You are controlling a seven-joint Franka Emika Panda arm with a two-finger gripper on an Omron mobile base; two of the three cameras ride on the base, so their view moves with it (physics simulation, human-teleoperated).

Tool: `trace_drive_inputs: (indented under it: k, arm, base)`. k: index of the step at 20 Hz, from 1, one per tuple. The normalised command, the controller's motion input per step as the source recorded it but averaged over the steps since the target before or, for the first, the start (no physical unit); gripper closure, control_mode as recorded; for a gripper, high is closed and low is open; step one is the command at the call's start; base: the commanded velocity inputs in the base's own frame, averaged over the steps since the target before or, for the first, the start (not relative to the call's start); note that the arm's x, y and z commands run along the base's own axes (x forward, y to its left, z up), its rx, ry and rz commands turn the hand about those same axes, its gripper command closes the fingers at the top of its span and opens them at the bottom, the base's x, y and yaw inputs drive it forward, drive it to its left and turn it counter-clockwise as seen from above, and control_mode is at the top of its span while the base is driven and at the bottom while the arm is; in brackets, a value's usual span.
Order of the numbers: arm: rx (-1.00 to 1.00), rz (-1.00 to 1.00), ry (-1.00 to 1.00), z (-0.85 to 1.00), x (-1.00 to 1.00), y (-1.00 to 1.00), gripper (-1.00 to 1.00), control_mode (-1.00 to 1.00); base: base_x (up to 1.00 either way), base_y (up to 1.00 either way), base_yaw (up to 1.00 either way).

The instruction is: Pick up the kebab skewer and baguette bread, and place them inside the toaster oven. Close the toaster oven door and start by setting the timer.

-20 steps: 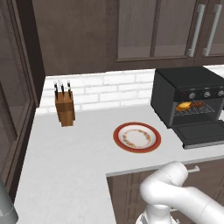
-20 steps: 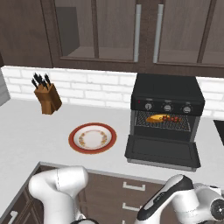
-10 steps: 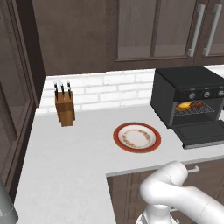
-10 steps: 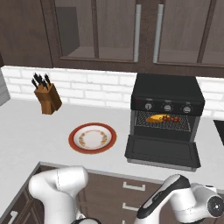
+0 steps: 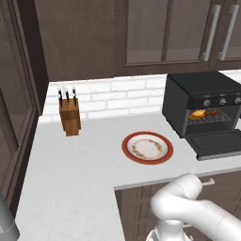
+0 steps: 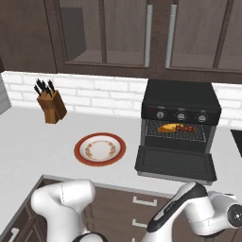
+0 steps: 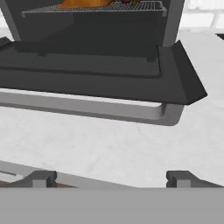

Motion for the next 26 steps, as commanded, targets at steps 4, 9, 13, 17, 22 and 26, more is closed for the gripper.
trace_drive_inputs:
  k: [4,9,13,17,22,26]
  arm:
    - [0.0,0.0,0.0,-0.14,0.07,0.3,-1.0,-1.0]
    - [0.0,0.0,0.01,-0.39,0.17,0.33,-1.0,-1.0]
    - [0.0,0.0,0.0,-0.18,0.19,0.17,-1.0,-1.0]
    - [0.0,0.0,0.0,0.01,0.14,0.0,-1.0,-1.0]
    - [0.0,0.0,0.0,0.02,0.19,0.0,-1.0,-1.0]
    - [0.0,0.0,0.0,-0.08,0.23,0.0,-1.0,-1.0]
  base:
    - [0.0,0.0,0.0]
    - [0.0,0.0,0.0]
    - [0.0,0.0,0.0]
    - [0.0,0.0,0.0]
    - [0.0,0.0,0.0]
    - [0.0,0.0,0.0]
